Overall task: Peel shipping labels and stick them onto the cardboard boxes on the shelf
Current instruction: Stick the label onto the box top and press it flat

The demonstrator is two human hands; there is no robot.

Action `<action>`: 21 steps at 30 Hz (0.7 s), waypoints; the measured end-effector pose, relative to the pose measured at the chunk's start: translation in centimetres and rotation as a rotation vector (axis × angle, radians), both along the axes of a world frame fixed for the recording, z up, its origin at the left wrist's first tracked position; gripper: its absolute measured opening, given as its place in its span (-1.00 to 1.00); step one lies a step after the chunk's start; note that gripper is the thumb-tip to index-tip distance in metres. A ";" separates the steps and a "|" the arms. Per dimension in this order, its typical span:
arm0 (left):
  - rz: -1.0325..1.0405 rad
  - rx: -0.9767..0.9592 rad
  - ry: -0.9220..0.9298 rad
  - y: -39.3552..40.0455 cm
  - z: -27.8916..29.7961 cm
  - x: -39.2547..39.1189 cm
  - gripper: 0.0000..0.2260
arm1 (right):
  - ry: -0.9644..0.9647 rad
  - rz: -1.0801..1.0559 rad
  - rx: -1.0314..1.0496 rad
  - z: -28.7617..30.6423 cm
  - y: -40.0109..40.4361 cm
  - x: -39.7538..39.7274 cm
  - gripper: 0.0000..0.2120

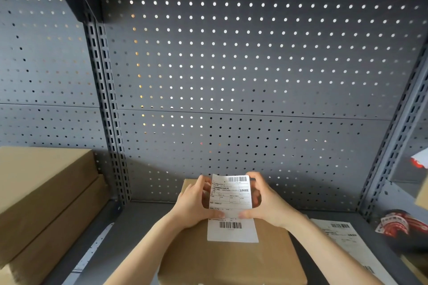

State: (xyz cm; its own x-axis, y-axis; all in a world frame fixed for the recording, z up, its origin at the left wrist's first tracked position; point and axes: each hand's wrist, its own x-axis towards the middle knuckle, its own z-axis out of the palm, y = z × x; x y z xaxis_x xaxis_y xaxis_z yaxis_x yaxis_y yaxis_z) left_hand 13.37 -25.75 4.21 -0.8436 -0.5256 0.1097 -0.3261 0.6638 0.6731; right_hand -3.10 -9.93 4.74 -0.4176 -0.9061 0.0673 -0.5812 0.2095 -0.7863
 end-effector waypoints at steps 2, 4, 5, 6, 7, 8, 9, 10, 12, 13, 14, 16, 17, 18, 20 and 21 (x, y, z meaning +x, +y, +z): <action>0.000 -0.013 0.003 -0.1 0.0 -0.1 -0.38 | 0.003 0.004 -0.002 0.2 -0.1 0.0 -0.22; 0.007 -0.033 0.014 0.0 0.0 -0.3 -0.39 | 0.025 0.009 -0.009 0.3 -0.3 -0.1 -0.27; 0.013 -0.042 0.024 0.0 0.0 -0.4 -0.39 | 0.038 0.011 -0.015 0.3 -0.5 -0.1 -0.30; 0.019 -0.047 0.034 0.0 0.1 -0.5 -0.40 | 0.043 0.011 -0.023 0.3 -0.6 -0.2 -0.32; 0.024 -0.048 0.040 0.0 0.2 -0.6 -0.41 | 0.041 0.009 -0.029 0.2 -0.8 -0.3 -0.32; 0.027 -0.048 0.043 0.0 0.2 -0.7 -0.43 | 0.038 0.010 -0.034 0.2 -0.9 -0.3 -0.32; 0.029 -0.044 0.044 -0.1 0.2 -0.8 -0.43 | 0.037 0.009 -0.037 0.2 -1.0 -0.4 -0.32; 0.029 -0.040 0.044 -0.1 0.2 -0.8 -0.43 | 0.037 0.008 -0.037 0.1 -1.0 -0.5 -0.31; 0.024 -0.041 0.038 -0.2 0.2 -1.0 -0.43 | 0.046 0.010 -0.034 0.2 -1.1 -0.6 -0.30; 0.021 -0.045 0.031 -0.3 0.1 -1.1 -0.43 | 0.050 0.014 -0.030 0.2 -1.1 -0.6 -0.30; 0.016 -0.051 0.026 -0.4 0.2 -1.1 -0.42 | 0.054 0.018 -0.023 0.2 -1.1 -0.7 -0.30; 0.010 -0.062 0.015 -0.6 0.2 -1.2 -0.40 | 0.061 0.021 -0.016 0.3 -1.3 -0.8 -0.29; 0.012 -0.068 0.009 -0.7 0.2 -1.3 -0.38 | 0.062 0.020 -0.018 0.2 -1.4 -0.9 -0.29; 0.015 -0.080 0.003 -0.7 0.2 -1.4 -0.37 | 0.062 0.018 -0.022 0.2 -1.5 -1.0 -0.30; 0.029 -0.110 -0.008 -0.7 0.3 -1.6 -0.39 | 0.064 0.011 -0.028 0.2 -1.7 -1.2 -0.32; 0.040 -0.121 -0.014 -0.7 0.3 -1.7 -0.41 | 0.066 0.007 -0.031 0.2 -1.8 -1.3 -0.33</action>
